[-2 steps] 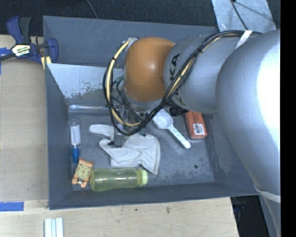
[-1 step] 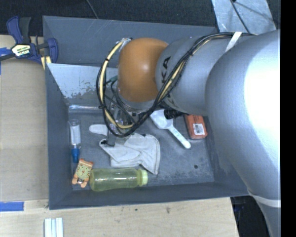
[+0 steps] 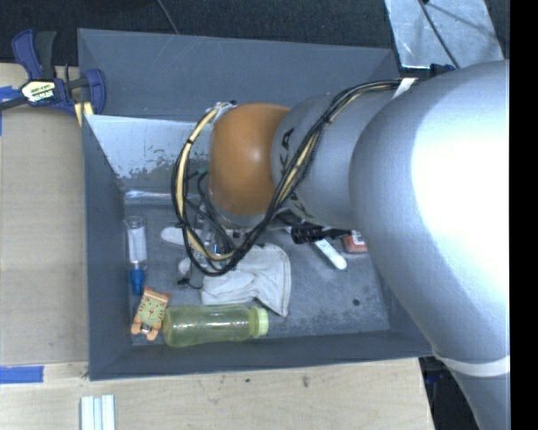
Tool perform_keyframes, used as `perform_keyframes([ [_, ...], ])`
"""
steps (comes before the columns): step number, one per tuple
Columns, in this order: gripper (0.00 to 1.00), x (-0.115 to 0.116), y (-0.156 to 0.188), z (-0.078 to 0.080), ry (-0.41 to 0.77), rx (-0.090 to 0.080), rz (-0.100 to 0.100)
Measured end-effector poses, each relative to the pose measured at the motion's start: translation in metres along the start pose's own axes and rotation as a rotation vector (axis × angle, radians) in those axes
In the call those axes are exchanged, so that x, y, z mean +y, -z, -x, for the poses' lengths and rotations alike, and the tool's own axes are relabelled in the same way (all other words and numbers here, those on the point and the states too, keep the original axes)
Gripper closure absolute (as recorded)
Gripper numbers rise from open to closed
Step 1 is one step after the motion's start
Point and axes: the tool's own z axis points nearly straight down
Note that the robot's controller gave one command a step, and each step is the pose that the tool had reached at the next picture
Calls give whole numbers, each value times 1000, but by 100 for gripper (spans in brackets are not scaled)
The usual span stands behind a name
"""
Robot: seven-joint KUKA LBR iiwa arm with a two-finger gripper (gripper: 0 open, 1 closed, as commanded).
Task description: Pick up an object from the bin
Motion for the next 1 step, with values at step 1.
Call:
perform_keyframes([
  [1, 100, -13, 0, 10, -50, -2, 2],
])
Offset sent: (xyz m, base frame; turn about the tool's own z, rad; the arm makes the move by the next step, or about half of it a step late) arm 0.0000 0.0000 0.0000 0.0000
